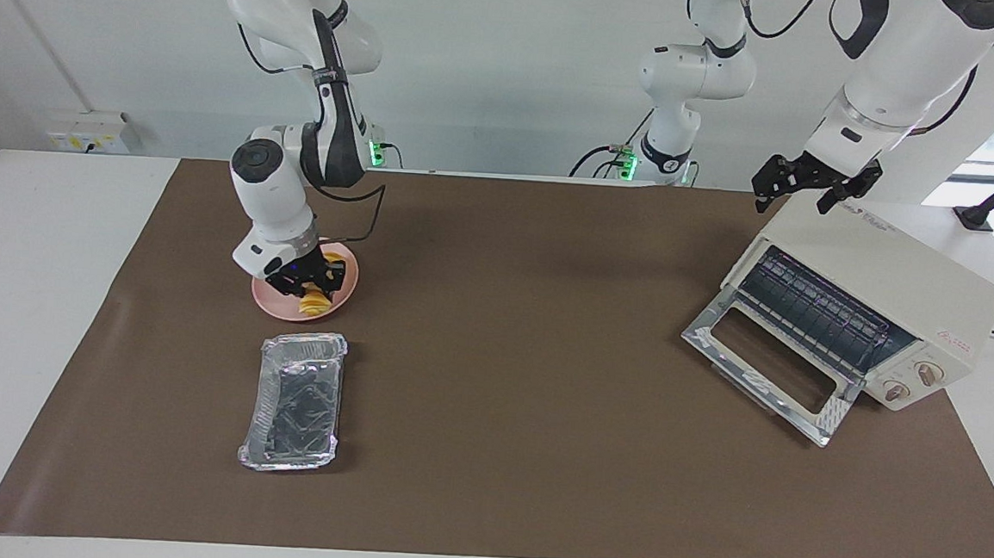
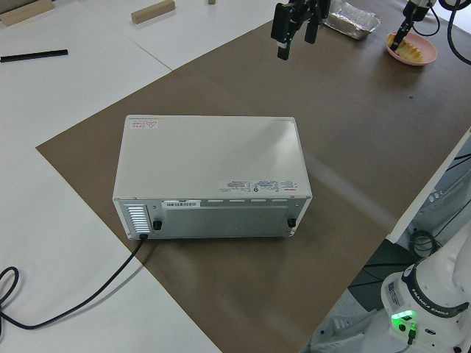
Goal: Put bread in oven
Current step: 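Lift the bread and lower it into the foil tray with the right gripper, then grasp the foil tray holding the bread with the right gripper, then slide the foil tray toward the toaster oven with the right gripper, then release the tray with the right gripper while the left gripper reaches it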
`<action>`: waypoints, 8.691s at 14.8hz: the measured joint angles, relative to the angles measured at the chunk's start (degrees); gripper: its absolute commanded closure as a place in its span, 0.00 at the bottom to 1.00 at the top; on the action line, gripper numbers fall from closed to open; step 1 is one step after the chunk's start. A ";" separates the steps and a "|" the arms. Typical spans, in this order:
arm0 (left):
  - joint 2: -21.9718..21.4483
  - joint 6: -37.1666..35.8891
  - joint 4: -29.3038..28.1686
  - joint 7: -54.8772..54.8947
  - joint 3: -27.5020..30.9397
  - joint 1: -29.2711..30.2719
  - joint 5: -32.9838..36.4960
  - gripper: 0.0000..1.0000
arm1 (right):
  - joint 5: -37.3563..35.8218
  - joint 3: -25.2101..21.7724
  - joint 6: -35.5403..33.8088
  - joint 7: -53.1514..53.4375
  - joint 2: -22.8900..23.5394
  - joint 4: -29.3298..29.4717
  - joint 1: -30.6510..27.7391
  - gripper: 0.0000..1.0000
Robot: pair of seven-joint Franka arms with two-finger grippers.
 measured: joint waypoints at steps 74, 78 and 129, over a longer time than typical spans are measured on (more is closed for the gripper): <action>0.00 0.00 0.00 0.00 0.00 0.00 0.00 0.00 | -4.46 -2.32 -25.24 -6.91 33.05 54.12 -1.60 1.00; 0.00 0.00 0.00 0.00 0.00 0.00 0.00 0.00 | -3.91 -1.97 -29.41 -6.72 32.41 55.95 -1.48 1.00; 19.79 24.59 4.10 -24.48 -4.35 -25.17 -2.62 0.00 | -1.56 -3.95 -46.80 -1.97 8.98 49.24 0.16 0.00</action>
